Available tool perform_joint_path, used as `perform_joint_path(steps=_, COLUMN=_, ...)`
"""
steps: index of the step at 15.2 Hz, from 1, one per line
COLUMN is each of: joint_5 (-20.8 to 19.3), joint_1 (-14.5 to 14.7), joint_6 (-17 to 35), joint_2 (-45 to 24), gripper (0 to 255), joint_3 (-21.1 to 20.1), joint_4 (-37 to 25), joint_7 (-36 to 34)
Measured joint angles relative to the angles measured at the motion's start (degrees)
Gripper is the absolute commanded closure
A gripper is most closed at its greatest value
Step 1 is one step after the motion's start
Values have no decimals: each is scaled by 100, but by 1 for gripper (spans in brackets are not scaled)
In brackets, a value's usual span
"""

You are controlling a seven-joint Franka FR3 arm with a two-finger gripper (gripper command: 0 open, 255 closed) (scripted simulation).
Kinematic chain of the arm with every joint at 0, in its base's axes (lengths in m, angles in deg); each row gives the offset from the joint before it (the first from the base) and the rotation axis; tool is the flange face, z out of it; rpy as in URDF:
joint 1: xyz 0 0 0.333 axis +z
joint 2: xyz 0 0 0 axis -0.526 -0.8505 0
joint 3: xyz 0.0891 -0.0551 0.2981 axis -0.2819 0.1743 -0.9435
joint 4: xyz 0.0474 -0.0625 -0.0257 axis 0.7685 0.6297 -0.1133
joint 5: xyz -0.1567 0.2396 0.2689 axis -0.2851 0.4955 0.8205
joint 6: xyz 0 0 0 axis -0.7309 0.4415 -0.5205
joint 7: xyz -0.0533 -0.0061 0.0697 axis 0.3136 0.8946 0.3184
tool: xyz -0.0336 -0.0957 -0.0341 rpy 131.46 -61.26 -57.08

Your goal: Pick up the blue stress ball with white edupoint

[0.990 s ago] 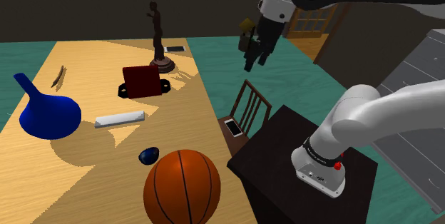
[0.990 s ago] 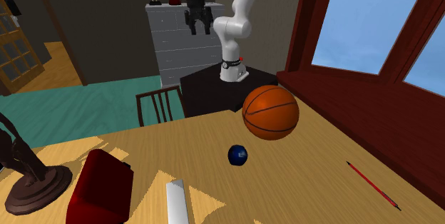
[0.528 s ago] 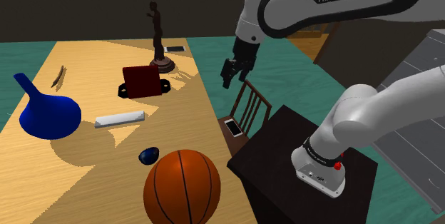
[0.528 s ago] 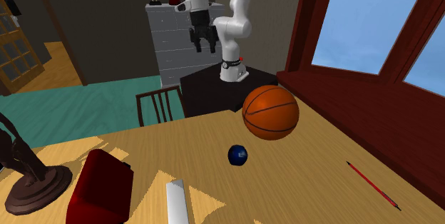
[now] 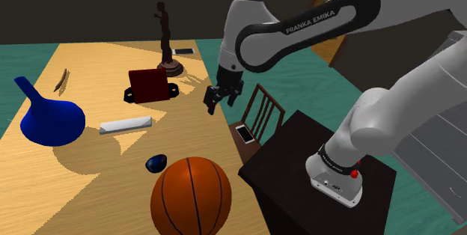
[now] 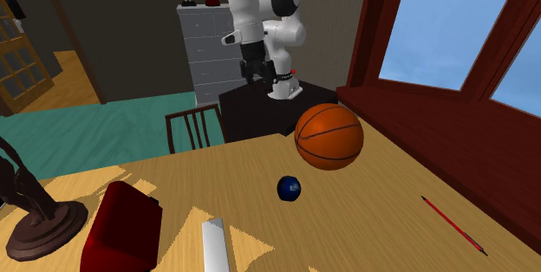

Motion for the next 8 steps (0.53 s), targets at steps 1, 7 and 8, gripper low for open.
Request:
perform_joint_path(steps=1, joint_5=6, joint_1=18, joint_6=142, joint_2=-189, gripper=0, joint_3=-68, joint_4=-54, joint_7=-84)
perform_joint_path(steps=7, joint_5=-225, joint_1=154, joint_6=982, joint_2=-1530, gripper=0, joint_3=-433, joint_4=-610, joint_7=-741)
perform_joint_path(steps=8, joint_5=-298, joint_1=186, joint_6=1097, joint_2=-1754, gripper=0, joint_3=-463, joint_4=-723, joint_7=-857)
